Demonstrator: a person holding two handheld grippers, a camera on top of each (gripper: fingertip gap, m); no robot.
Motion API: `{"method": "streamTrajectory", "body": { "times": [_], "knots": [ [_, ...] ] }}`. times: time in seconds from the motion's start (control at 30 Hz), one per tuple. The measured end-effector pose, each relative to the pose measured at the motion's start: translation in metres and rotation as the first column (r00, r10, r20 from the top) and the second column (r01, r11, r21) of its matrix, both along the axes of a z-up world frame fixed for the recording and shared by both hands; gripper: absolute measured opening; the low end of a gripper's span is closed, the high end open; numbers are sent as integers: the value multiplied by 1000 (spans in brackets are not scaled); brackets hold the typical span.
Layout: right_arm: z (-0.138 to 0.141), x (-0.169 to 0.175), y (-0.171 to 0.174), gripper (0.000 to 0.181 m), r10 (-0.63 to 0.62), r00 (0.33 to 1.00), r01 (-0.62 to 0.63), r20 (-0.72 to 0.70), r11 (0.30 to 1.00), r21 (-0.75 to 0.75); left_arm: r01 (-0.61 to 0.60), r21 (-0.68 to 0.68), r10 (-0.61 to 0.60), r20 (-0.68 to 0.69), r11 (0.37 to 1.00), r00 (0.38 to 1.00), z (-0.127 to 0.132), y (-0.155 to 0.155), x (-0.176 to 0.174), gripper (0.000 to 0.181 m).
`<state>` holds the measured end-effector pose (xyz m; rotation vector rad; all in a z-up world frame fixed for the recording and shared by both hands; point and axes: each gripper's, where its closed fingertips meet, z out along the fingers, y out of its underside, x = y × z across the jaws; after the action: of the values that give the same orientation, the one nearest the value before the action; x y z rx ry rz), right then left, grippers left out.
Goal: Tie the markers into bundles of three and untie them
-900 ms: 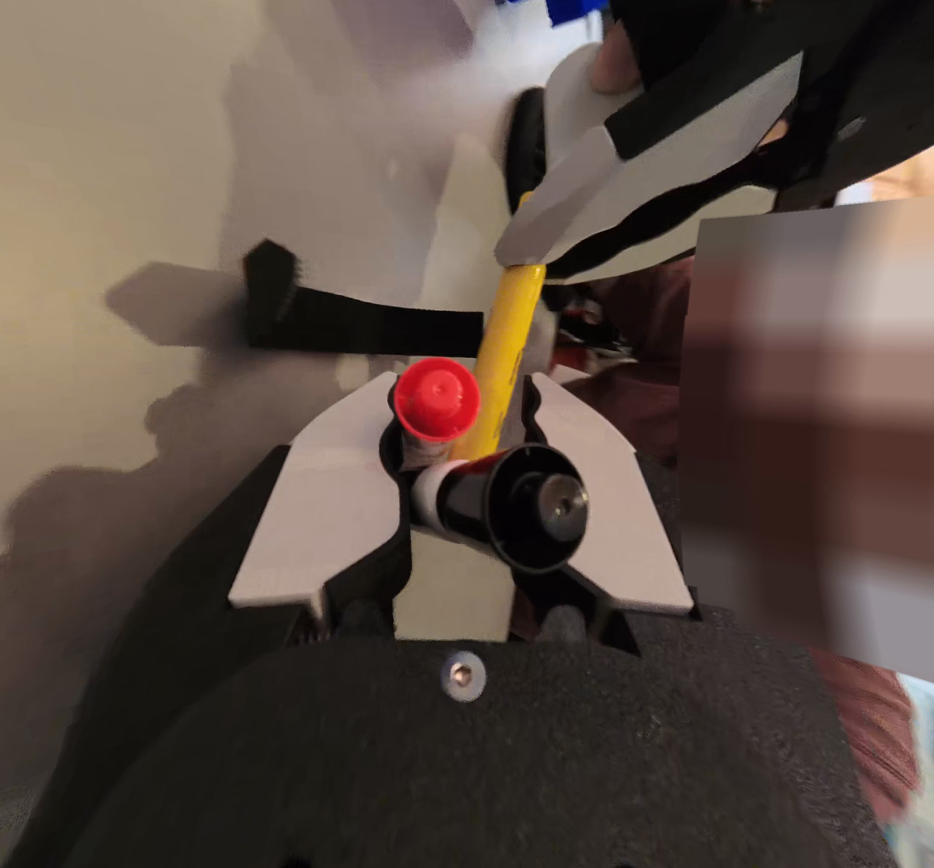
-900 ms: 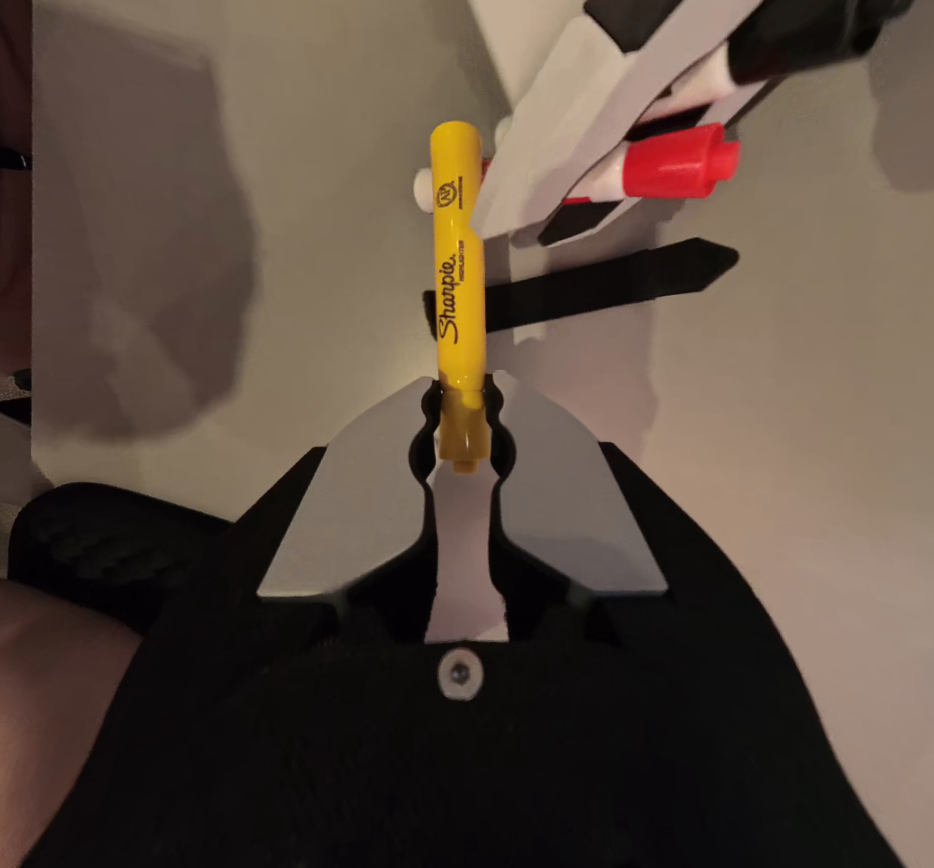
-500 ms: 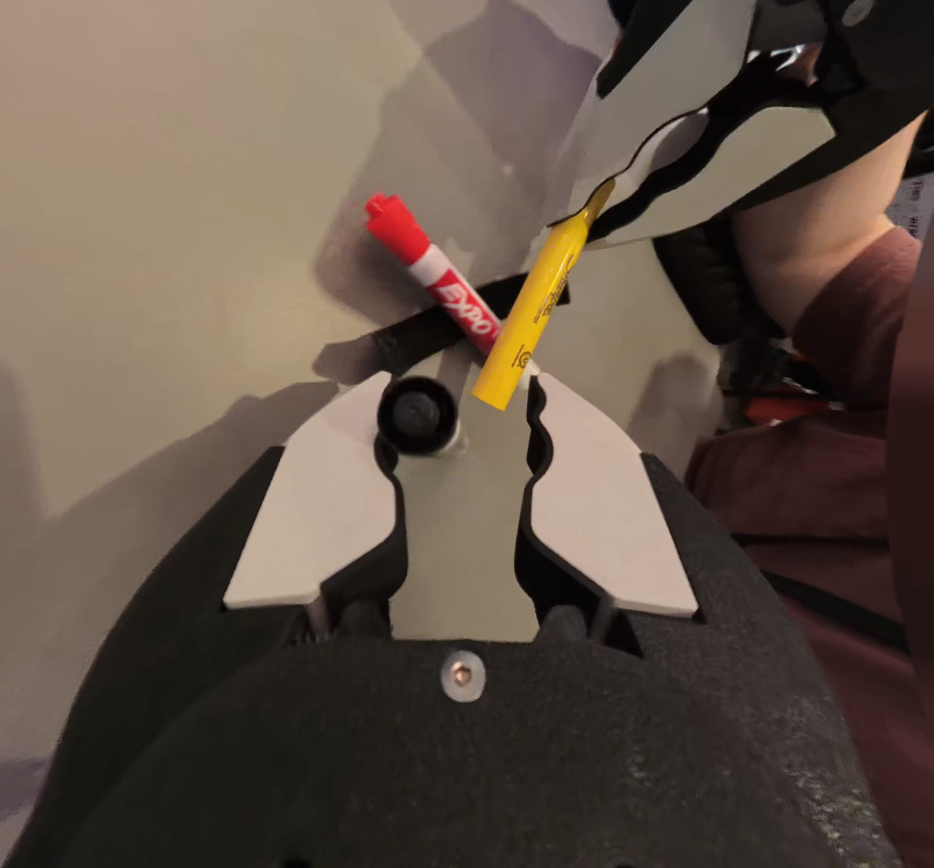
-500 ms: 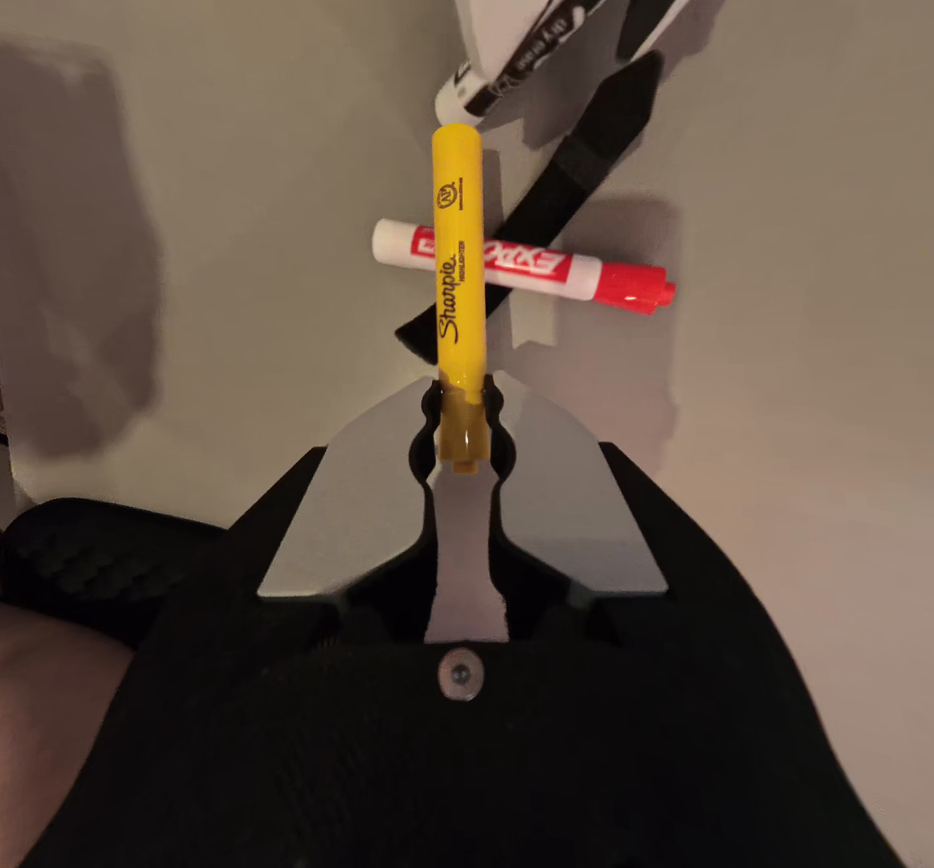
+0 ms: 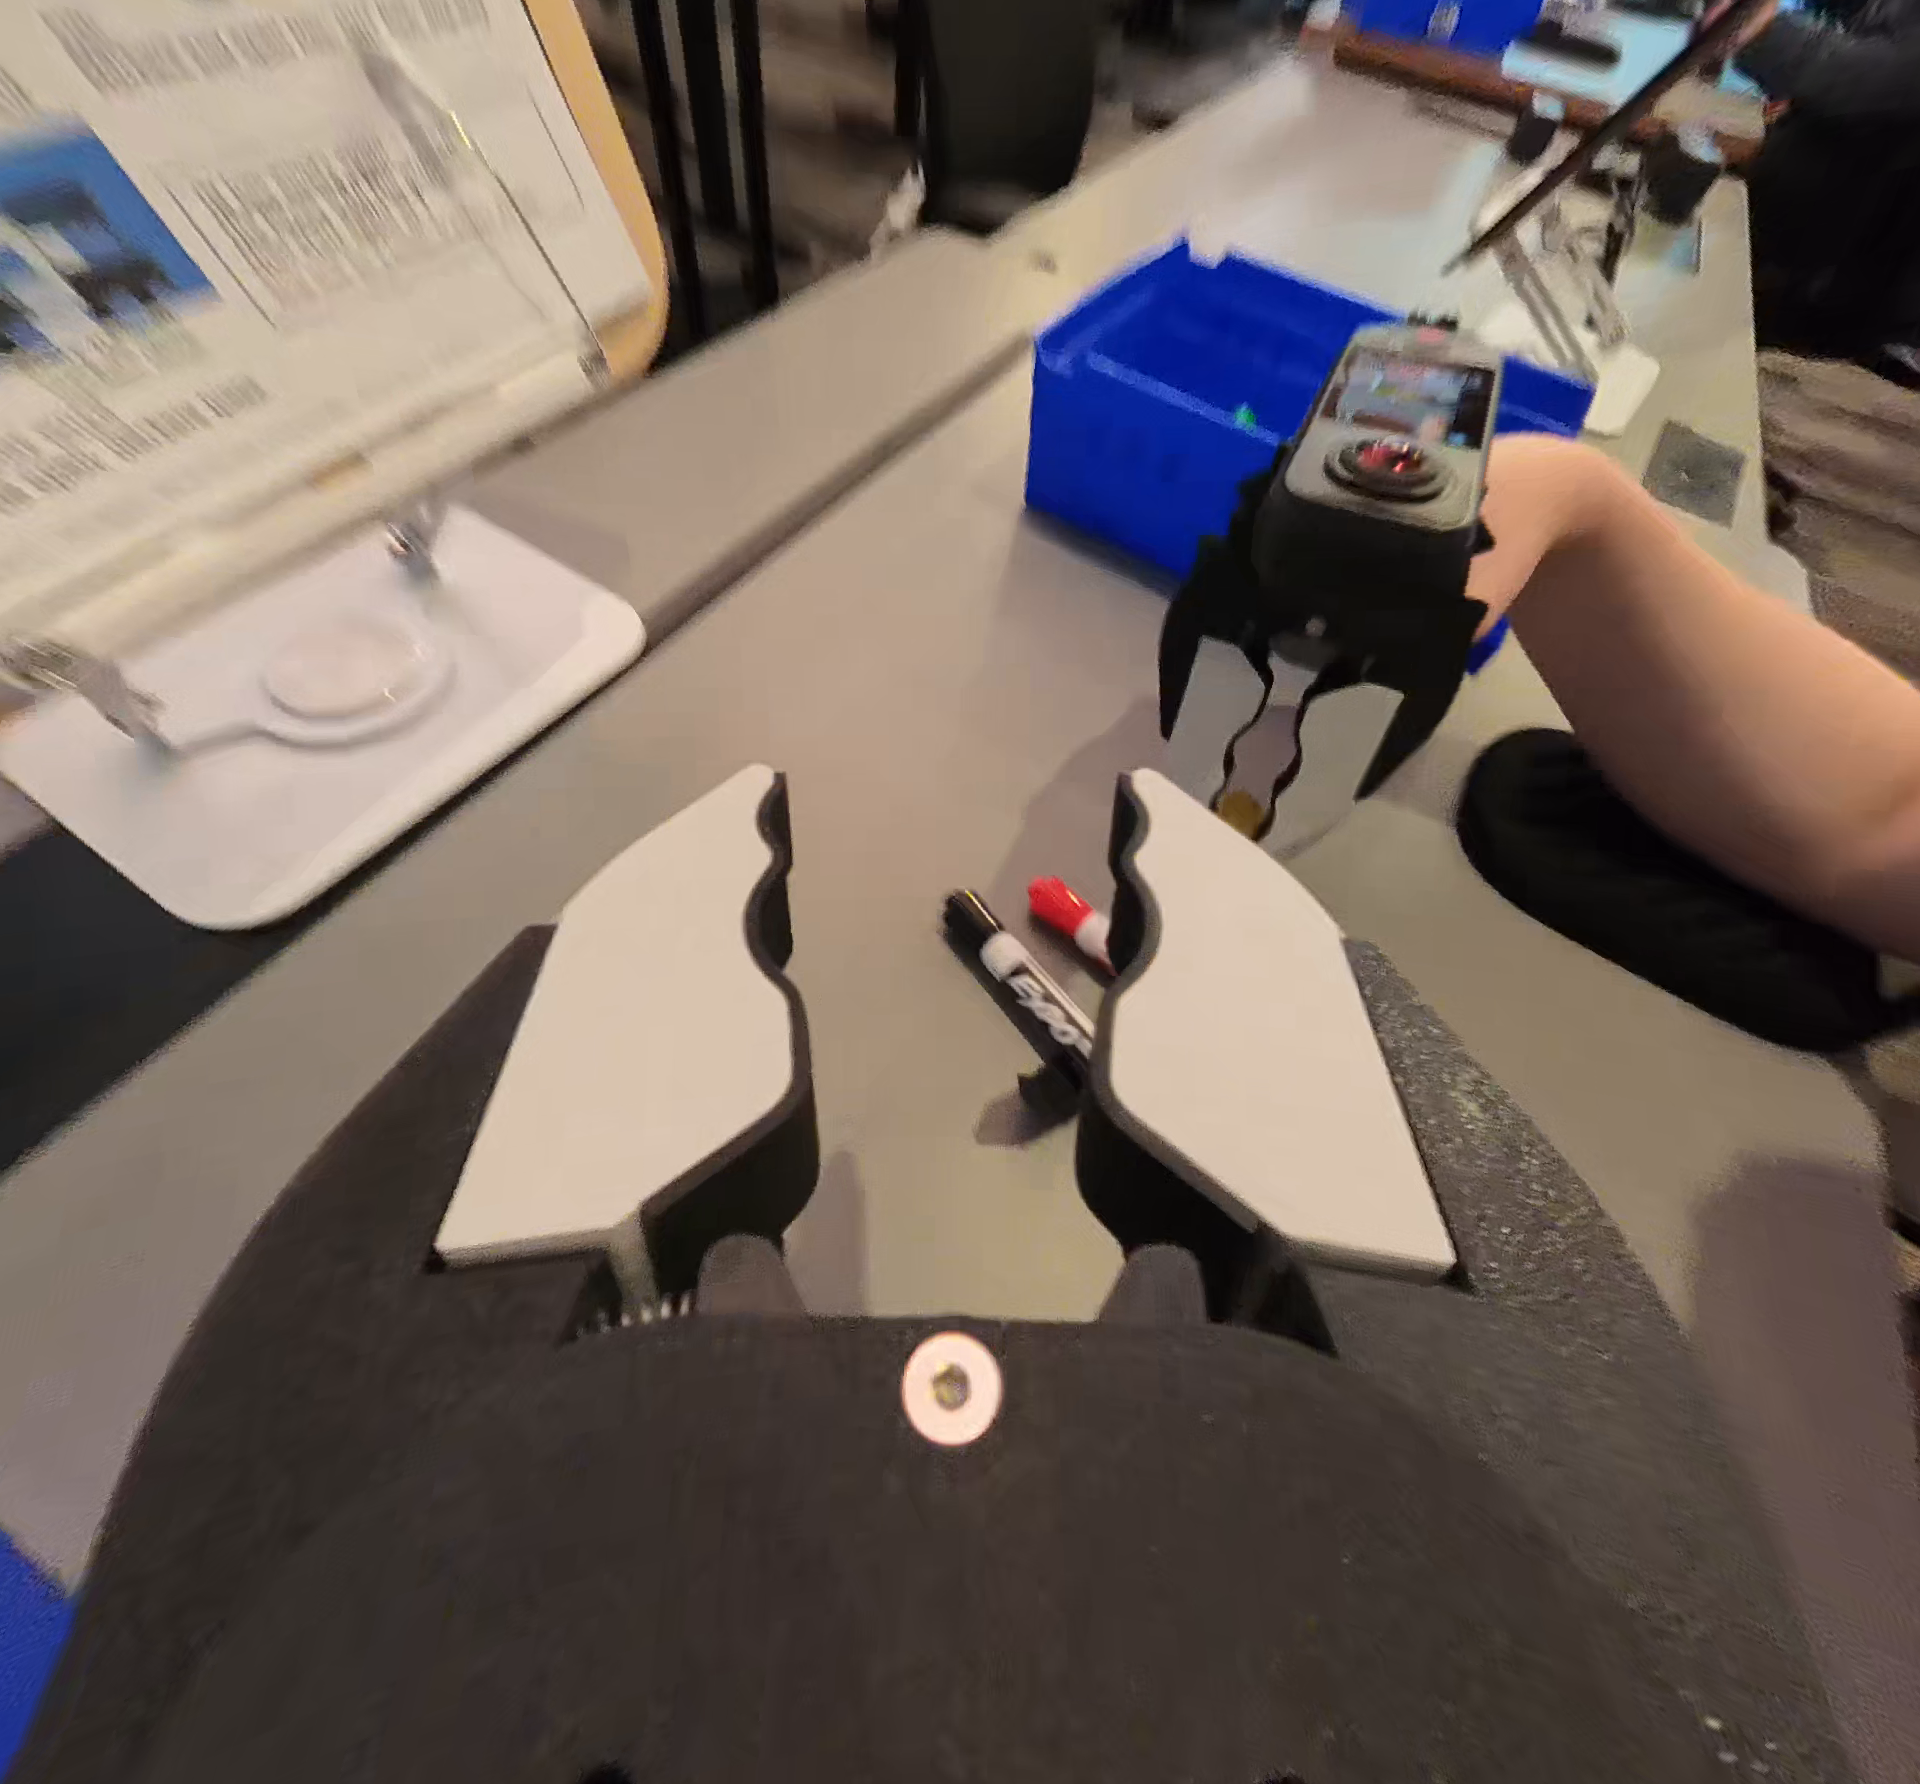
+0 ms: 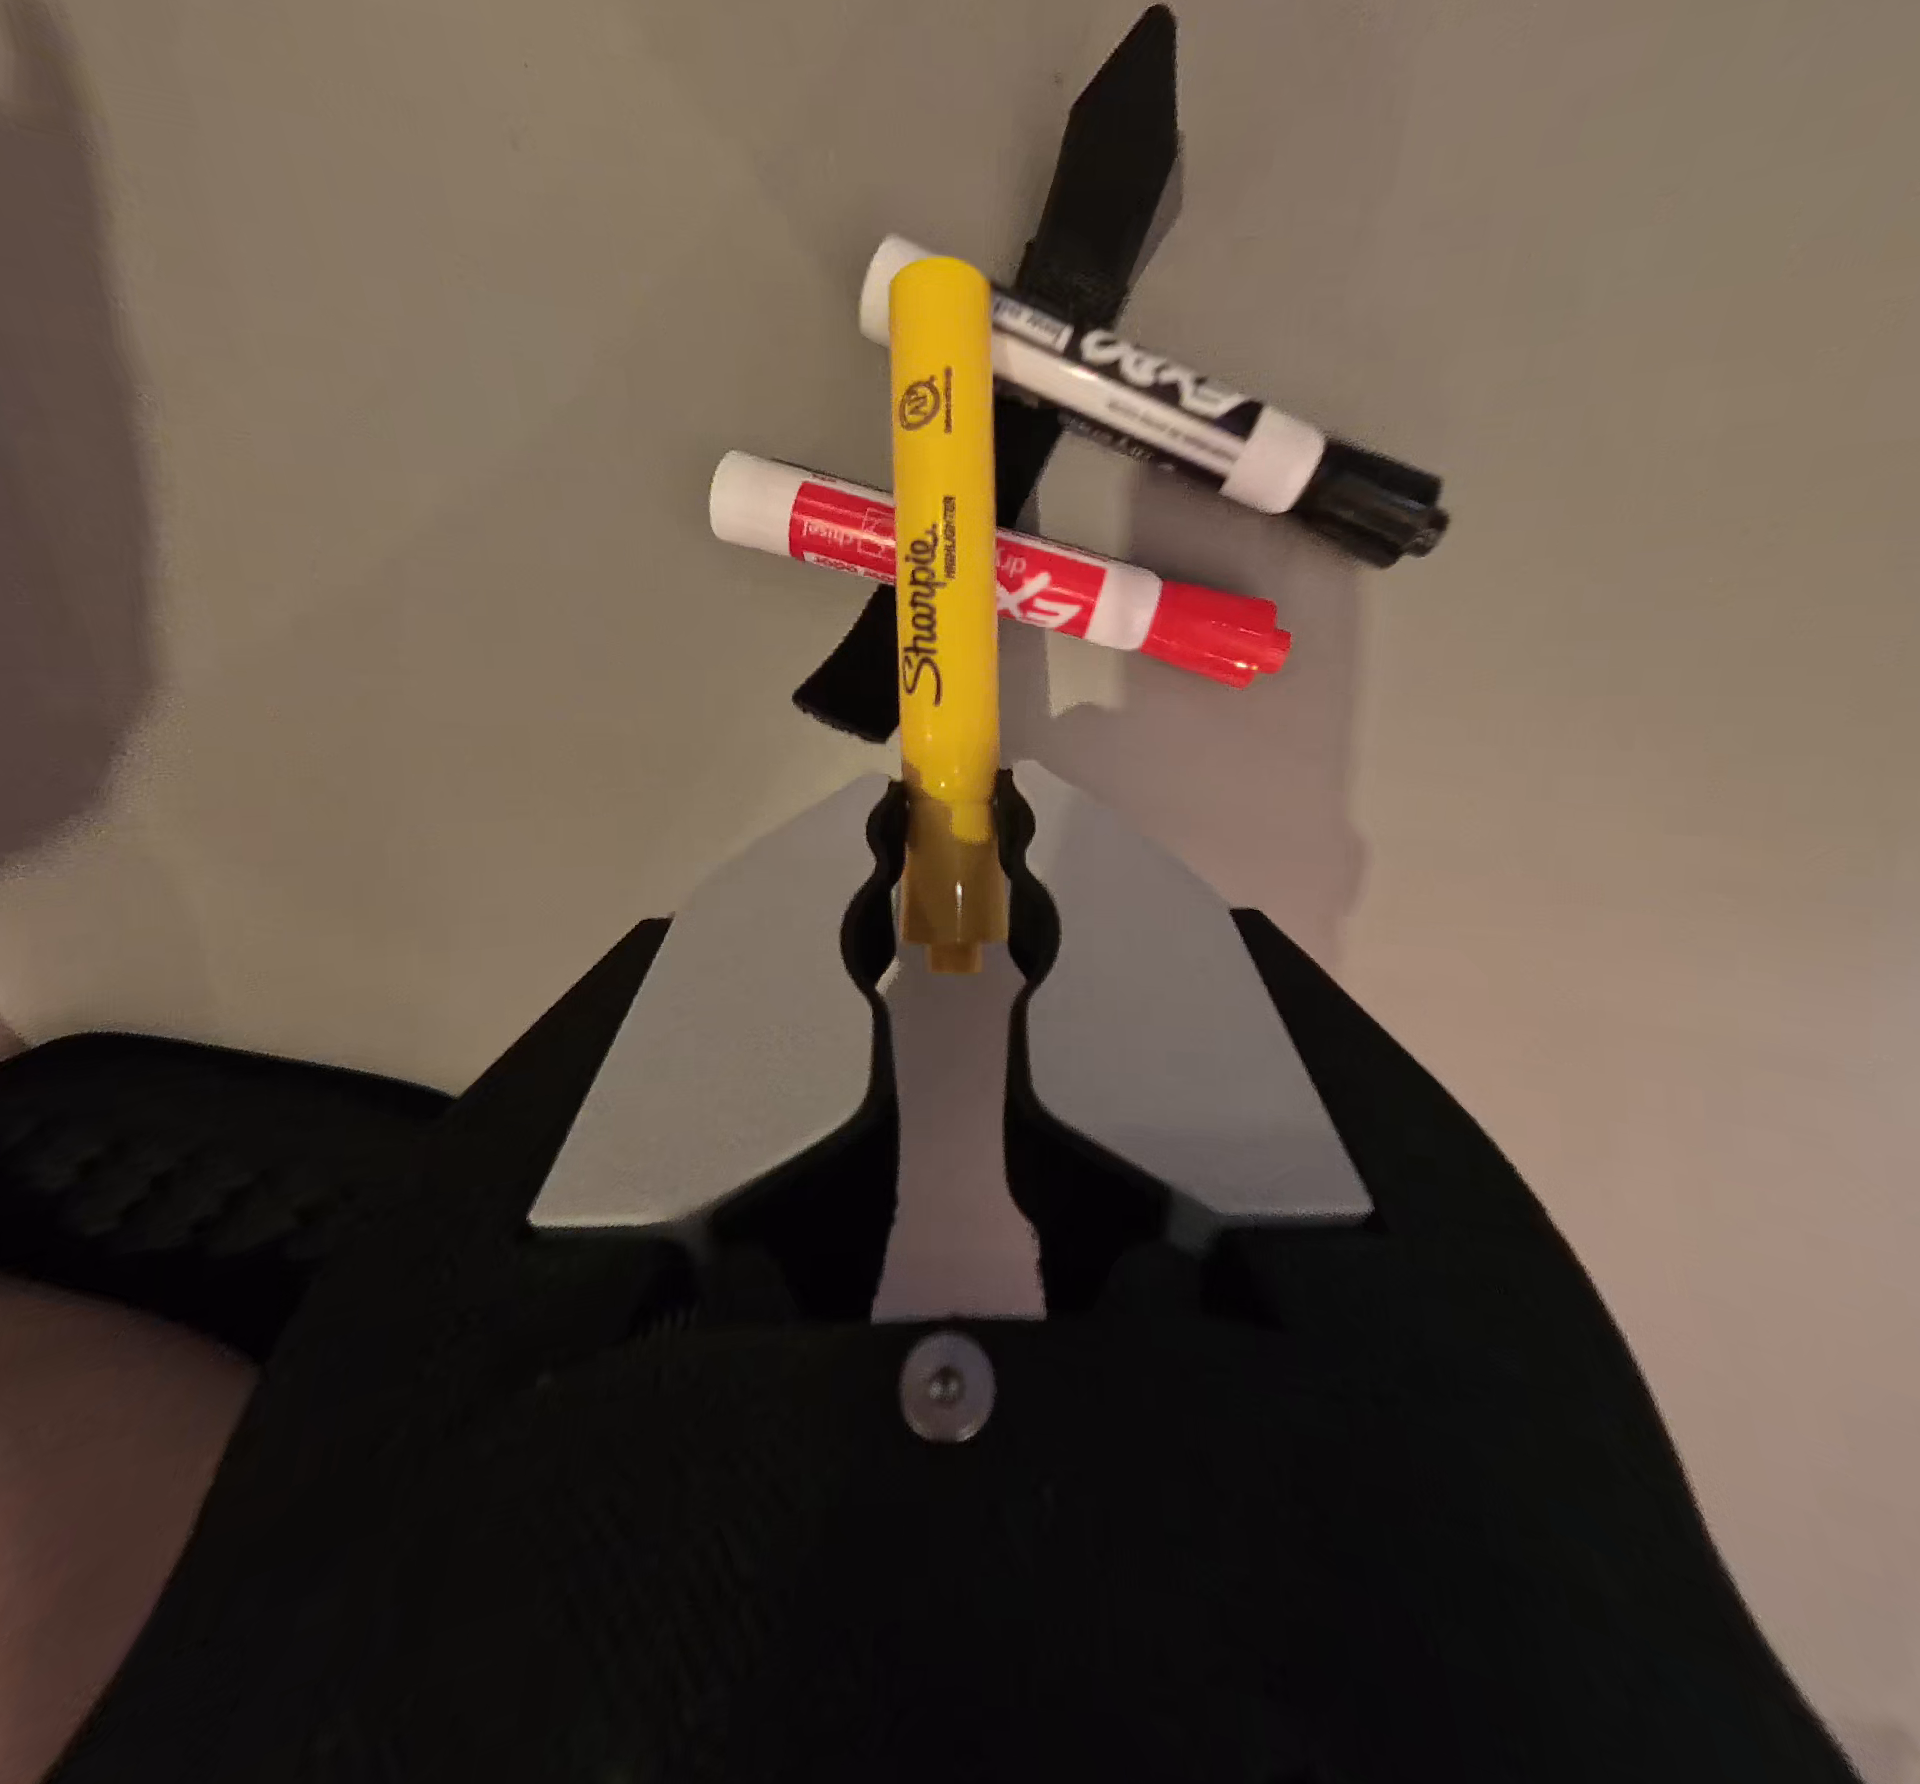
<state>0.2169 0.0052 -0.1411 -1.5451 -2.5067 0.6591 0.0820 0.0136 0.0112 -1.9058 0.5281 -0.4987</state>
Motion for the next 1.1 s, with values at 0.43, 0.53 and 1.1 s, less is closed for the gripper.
{"method": "streamTrajectory", "body": {
  "times": [0.43, 0.53, 1.1],
  "knots": [
    [13, -1, 9, 18, -30, 998, 32, -60, 999, 31, -129, 672, 307, -153, 729, 939, 86, -40, -17, 32],
    [16, -1, 10, 18, -33, 997, 35, -71, 999, 30, -49, 535, 105, -74, 843, 992, 74, -40, -1, 33],
    [119, 4, 7, 18, -7, 940, 160, -340, 891, 425, 242, 36, -224, -266, 970, 938, -68, -17, 68, 48]
  ]
}}
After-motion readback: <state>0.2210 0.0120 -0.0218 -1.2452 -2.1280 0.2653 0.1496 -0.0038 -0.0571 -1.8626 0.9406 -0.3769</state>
